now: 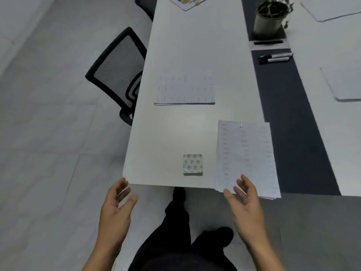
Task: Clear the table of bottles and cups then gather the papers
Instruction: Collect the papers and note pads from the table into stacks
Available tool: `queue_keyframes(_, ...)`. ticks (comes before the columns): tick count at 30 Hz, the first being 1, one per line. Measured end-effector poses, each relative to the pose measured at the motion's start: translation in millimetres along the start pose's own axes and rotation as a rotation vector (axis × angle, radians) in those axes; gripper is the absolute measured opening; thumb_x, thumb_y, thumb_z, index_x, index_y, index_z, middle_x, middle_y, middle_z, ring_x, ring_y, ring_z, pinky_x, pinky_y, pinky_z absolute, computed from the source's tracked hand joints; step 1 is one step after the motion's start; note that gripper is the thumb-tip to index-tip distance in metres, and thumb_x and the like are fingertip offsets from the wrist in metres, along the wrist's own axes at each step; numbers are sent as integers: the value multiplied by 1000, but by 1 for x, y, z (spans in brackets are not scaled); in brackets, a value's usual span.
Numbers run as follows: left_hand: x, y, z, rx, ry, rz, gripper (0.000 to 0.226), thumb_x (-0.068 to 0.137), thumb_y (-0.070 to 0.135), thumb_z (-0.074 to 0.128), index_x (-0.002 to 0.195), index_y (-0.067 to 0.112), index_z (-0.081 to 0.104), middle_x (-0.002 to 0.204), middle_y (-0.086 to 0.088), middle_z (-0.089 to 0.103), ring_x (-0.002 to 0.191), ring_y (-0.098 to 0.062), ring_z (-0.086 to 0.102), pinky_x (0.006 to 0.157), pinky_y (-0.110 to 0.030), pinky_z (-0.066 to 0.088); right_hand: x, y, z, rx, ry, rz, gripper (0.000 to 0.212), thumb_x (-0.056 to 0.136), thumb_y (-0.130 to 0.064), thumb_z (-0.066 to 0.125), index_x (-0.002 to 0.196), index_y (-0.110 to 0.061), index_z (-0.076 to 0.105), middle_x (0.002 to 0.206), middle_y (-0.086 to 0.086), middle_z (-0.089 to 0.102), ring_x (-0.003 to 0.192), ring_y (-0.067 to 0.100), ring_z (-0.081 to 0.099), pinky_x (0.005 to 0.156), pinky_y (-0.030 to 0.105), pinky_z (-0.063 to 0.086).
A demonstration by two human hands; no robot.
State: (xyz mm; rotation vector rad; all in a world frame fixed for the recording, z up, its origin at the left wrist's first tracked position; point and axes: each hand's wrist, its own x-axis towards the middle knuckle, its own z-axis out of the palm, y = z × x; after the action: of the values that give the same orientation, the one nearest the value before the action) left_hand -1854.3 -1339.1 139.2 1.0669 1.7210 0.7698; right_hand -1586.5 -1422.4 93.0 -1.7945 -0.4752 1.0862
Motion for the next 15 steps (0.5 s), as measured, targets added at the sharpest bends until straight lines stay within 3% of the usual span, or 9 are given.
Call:
queue_keyframes(3,-5,-1,-33,-45,66,10,44,94,9,62,130,33,54,130,7,62,121,-11,58,104,-46,46,-5,-9,28,13,-75,-16,48,93,-27,65,137,-36,47,138,-21,50,123,-2,51,84,12,41)
queue_keyframes(7,11,2,-84,-105,106,49,43,94,10,61,131,30,55,125,7,64,119,-13,60,105,-52,45,-23,-28,76,-81,-122,-150,39,93,-35,63,129,-47,51,134,-25,51,116,-17,49,94,20,45)
queue_keyframes(12,60,-4,-176,-229,134,120,42,93,10,61,131,26,56,118,10,68,114,-8,63,105,-51,45,-49,-63,168,-212,-170,-325,40,93,-38,62,131,-47,52,133,-24,53,118,-5,55,88,15,44)
queue_keyframes(15,101,-14,-249,-307,148,140,40,94,10,61,129,28,57,118,7,68,113,-7,64,104,-48,47,-63,-79,244,-268,-196,-394,38,93,-35,63,130,-43,55,132,-24,57,121,-9,52,91,15,44)
